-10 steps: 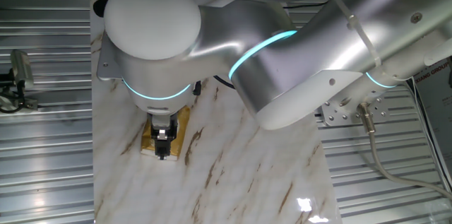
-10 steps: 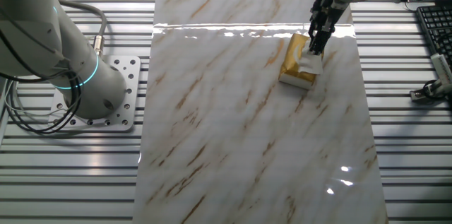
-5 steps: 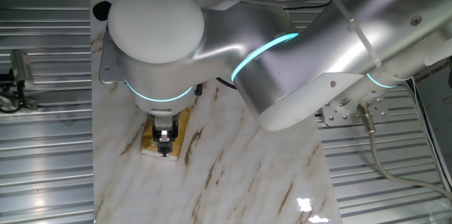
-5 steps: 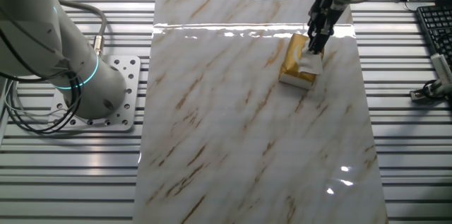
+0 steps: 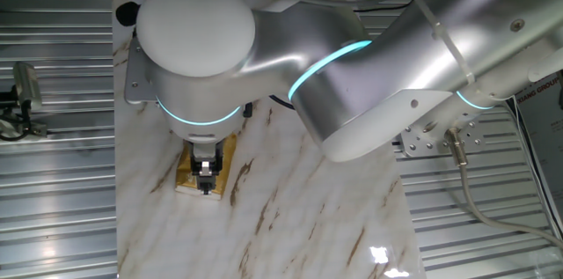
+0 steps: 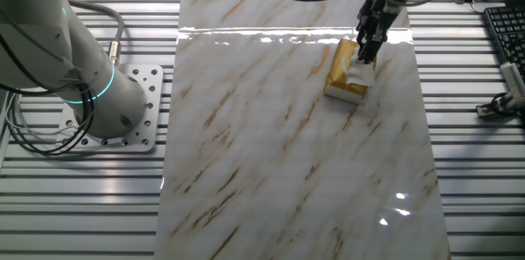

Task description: Pull out a napkin

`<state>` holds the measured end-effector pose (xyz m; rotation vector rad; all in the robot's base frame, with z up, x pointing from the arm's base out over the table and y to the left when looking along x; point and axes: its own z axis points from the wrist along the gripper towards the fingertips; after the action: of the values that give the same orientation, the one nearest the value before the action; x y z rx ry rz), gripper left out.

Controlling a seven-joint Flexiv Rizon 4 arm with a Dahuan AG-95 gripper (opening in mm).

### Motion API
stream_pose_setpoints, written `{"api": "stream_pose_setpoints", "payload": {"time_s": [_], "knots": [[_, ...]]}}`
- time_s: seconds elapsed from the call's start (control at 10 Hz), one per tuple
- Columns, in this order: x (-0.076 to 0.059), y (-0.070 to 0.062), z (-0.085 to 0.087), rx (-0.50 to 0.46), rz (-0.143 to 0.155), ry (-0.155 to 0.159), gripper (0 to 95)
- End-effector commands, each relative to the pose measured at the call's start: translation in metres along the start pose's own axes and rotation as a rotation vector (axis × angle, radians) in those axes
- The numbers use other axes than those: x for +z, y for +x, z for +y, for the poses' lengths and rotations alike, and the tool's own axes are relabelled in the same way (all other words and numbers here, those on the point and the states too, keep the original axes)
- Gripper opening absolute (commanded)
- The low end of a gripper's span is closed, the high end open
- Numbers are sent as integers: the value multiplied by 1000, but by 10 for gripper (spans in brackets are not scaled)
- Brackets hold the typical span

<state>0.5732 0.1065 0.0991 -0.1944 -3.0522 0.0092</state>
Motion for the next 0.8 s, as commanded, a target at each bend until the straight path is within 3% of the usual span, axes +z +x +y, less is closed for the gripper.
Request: {"api": "stream_pose_setpoints", "payload": {"time_s": [0.1, 0.3, 0.4, 0.8], "knots": [[1, 1, -1, 26, -3, 4, 760], [4, 3, -4, 25, -8, 4, 760], [6, 5, -6, 25, -13, 8, 570], [5, 0, -12, 11, -25, 33, 570]]}}
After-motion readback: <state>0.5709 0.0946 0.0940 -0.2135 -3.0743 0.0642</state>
